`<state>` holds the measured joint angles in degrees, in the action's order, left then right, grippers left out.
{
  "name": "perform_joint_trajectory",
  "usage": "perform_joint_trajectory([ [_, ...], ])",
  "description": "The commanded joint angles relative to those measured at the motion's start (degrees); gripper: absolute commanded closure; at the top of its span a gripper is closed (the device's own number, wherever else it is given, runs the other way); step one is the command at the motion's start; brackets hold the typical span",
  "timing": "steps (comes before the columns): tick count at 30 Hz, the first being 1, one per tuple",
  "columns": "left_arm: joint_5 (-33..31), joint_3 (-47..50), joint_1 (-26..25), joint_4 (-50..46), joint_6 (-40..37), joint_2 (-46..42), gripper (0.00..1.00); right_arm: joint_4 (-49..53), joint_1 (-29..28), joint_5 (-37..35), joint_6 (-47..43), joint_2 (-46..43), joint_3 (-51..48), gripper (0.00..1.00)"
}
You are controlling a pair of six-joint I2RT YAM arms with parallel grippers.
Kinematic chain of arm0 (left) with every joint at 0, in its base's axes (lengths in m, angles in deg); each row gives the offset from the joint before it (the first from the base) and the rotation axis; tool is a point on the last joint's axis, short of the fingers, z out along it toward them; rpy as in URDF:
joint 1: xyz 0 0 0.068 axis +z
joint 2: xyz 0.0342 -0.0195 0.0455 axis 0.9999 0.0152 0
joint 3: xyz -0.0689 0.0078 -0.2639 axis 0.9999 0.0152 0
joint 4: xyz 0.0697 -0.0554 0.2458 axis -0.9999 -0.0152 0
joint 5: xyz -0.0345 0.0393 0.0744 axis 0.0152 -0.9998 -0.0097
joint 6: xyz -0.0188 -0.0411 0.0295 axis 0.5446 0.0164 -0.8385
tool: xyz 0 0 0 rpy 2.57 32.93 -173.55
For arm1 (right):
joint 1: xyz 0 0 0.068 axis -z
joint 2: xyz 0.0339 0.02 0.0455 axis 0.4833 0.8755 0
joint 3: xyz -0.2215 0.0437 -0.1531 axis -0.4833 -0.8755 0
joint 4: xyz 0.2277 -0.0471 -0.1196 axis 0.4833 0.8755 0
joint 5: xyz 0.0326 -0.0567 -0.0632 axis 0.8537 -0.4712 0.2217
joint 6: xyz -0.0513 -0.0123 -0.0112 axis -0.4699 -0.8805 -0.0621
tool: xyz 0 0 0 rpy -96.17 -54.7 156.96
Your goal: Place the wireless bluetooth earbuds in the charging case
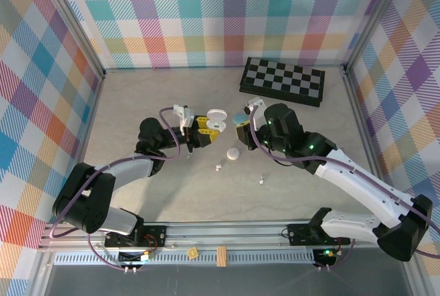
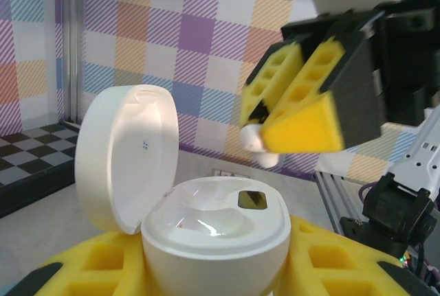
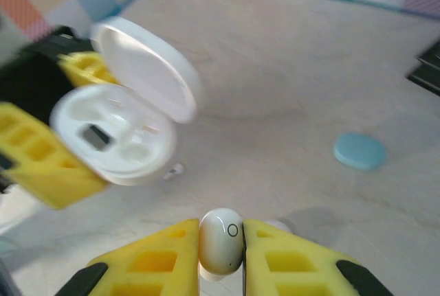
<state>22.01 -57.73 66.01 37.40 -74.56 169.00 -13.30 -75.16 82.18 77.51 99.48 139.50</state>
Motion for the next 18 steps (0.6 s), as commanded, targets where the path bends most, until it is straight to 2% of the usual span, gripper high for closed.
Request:
perform_joint_trajectory([
  [1,1.5,-1.9,-0.3,-1.7,-2.6,-2.0,0.66,-6.5,-0.4,7.6,-2.9,-1.5,-1.1,0.80],
  [8,1.9,-1.9,-1.3,-2.2,-2.7,-2.9,0.66,-9.3,-0.5,11.6,-4.2,0.3,0.0,0.80],
  [18,2.3,-0.1,-1.9,-2.0,-3.7,-5.1,0.66,-10.5,-0.4,12.6,-5.0,3.5,1.4,0.80],
])
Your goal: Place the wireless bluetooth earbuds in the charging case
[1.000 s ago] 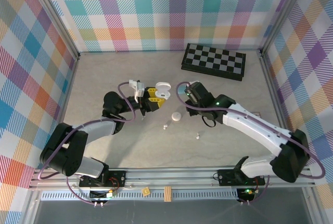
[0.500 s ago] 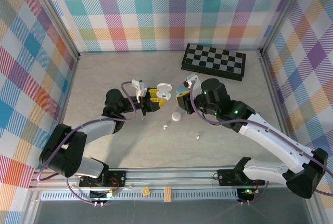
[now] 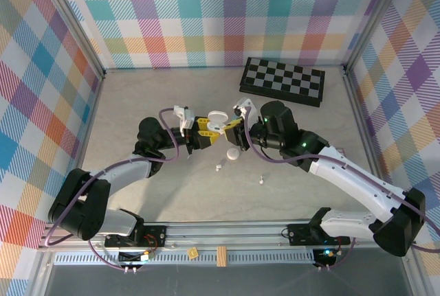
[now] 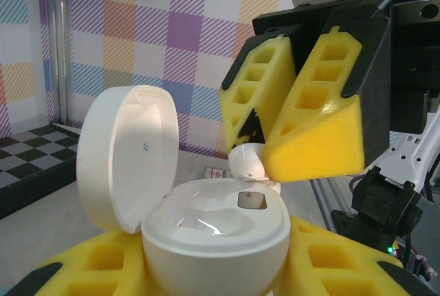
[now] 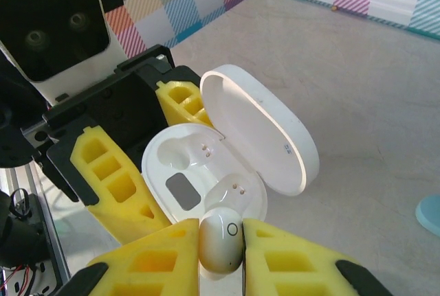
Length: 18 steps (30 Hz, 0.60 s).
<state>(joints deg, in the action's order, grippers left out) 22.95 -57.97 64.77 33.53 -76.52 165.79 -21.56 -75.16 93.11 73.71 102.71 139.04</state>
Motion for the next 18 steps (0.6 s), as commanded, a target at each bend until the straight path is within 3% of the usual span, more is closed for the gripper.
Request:
perform_joint_trajectory([
  [1,1.4,0.3,-0.7,1.8,-2.2,-2.0,0.66,-2.4,-0.4,1.7,-1.1,0.3,1.9,0.80],
  [18,0.3,0.5,-0.7,2.4,-3.0,-2.0,0.66,-0.3,-0.4,-0.9,-2.4,-1.4,3.3,0.81],
])
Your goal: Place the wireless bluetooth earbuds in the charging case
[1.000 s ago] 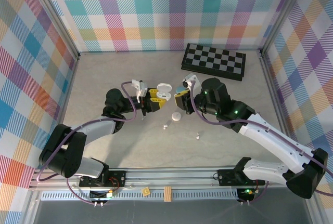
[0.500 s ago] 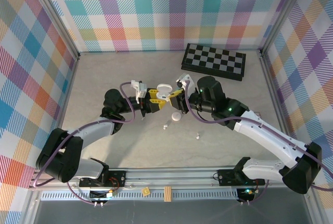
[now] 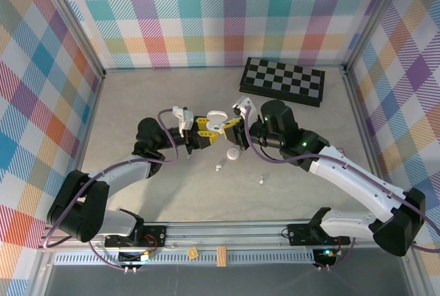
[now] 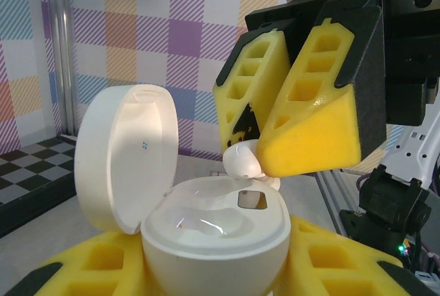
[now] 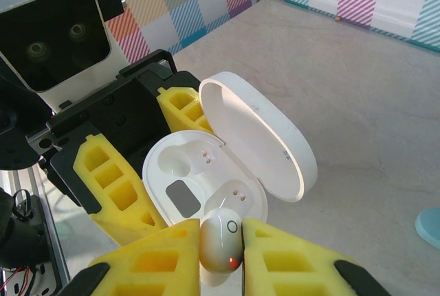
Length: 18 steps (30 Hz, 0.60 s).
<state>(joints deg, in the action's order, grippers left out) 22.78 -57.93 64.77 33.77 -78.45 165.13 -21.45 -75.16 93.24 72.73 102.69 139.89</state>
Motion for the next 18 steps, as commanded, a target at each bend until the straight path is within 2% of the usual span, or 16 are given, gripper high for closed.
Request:
perform_joint_trajectory([
  [1,0.5,0.4,-0.7,1.6,-1.3,-1.3,0.66,-0.3,-0.4,-1.1,-1.5,-1.6,2.4,0.81],
  [7,0.4,0.4,-0.6,0.4,-2.0,-1.2,0.66,1.4,-0.4,-1.4,-2.8,-2.5,3.5,0.81],
  [18,1.4,0.6,-0.6,2.2,-1.0,-1.6,0.66,-3.0,-0.4,-0.2,-1.5,0.9,3.5,0.81],
])
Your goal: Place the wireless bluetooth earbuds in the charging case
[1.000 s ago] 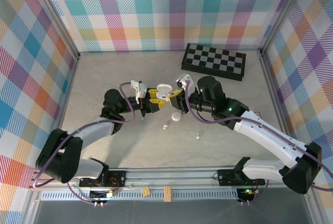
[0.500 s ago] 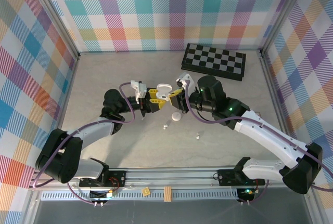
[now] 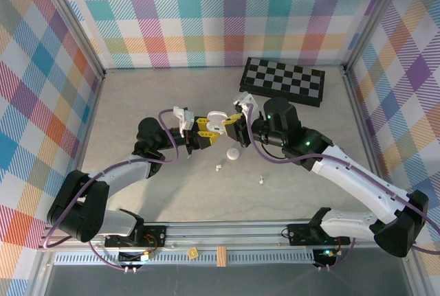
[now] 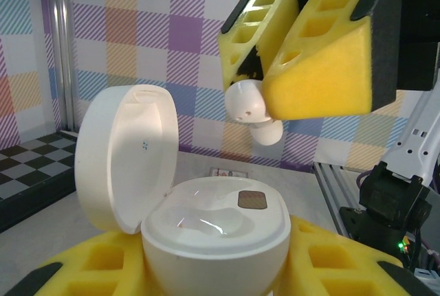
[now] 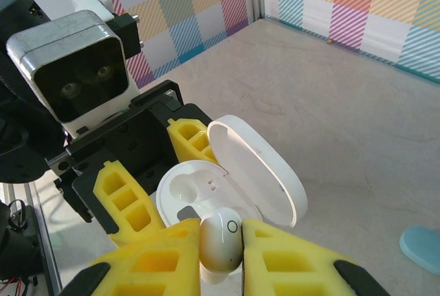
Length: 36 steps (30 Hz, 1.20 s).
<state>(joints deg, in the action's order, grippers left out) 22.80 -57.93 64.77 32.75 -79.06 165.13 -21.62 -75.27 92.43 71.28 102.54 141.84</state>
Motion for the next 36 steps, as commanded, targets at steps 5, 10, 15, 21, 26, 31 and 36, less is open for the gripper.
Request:
perform_joint_trajectory([
  [5,1.3,1.2,-0.6,5.1,0.7,-1.9,0.66,-4.1,-0.3,0.6,0.9,2.4,1.3,0.81],
  [10,1.0,1.4,-0.6,5.8,1.1,-2.1,0.66,-3.6,-0.3,0.8,1.0,2.9,0.5,0.82],
  [15,0.0,1.4,-0.6,5.6,1.0,-2.1,0.66,-1.9,-0.3,2.2,1.0,3.4,0.6,0.81],
  [21,-1.0,0.8,-0.6,5.0,0.7,-2.3,0.66,-0.7,-0.3,2.3,0.6,3.1,0.3,0.81],
  [26,-1.3,1.0,-0.5,4.7,0.5,-3.0,0.66,0.2,-0.3,1.4,0.1,2.5,0.4,0.81],
  [31,-0.9,1.2,-0.3,4.7,0.6,-3.5,0.66,-0.7,-0.3,1.6,0.6,2.5,1.2,0.60],
  [36,-1.2,1.2,-0.2,4.8,0.6,-3.5,0.66,-3.6,-0.3,1.0,1.7,0.0,0.3,0.43],
])
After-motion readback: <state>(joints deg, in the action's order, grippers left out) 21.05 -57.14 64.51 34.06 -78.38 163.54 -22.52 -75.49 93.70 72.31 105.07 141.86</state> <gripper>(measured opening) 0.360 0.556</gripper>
